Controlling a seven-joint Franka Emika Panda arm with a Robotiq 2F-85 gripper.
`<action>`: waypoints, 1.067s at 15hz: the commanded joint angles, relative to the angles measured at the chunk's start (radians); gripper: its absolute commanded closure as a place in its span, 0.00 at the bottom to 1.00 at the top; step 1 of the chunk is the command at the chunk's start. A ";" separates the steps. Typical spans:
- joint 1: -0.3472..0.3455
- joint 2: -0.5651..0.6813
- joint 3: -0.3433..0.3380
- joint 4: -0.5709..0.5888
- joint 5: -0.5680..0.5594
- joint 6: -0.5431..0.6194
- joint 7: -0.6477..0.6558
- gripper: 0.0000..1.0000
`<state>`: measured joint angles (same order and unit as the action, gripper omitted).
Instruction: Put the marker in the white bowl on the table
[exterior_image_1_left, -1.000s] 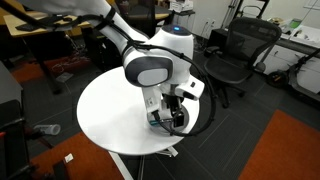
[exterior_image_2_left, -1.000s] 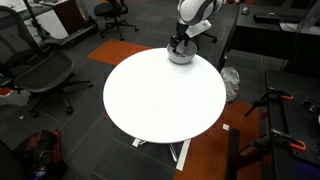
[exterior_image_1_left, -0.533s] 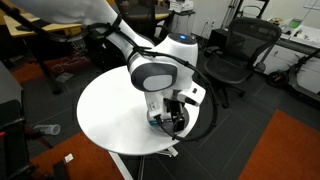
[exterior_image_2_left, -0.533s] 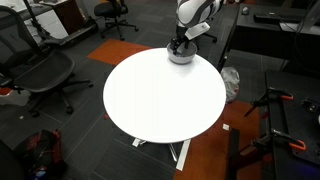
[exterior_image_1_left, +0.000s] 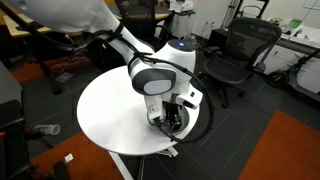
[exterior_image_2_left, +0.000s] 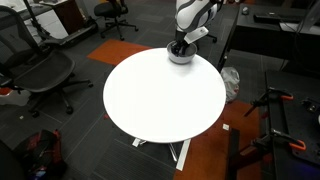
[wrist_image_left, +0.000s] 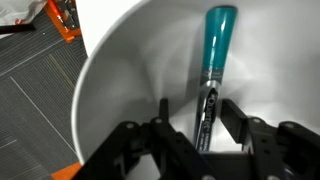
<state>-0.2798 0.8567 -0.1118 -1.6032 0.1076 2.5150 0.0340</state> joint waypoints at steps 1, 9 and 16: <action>-0.010 0.015 0.008 0.037 0.019 -0.038 -0.001 0.73; -0.001 -0.027 0.002 0.016 0.014 -0.032 0.004 0.95; 0.014 -0.249 0.002 -0.138 0.015 0.004 -0.004 0.95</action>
<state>-0.2772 0.7510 -0.1118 -1.6164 0.1078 2.5069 0.0350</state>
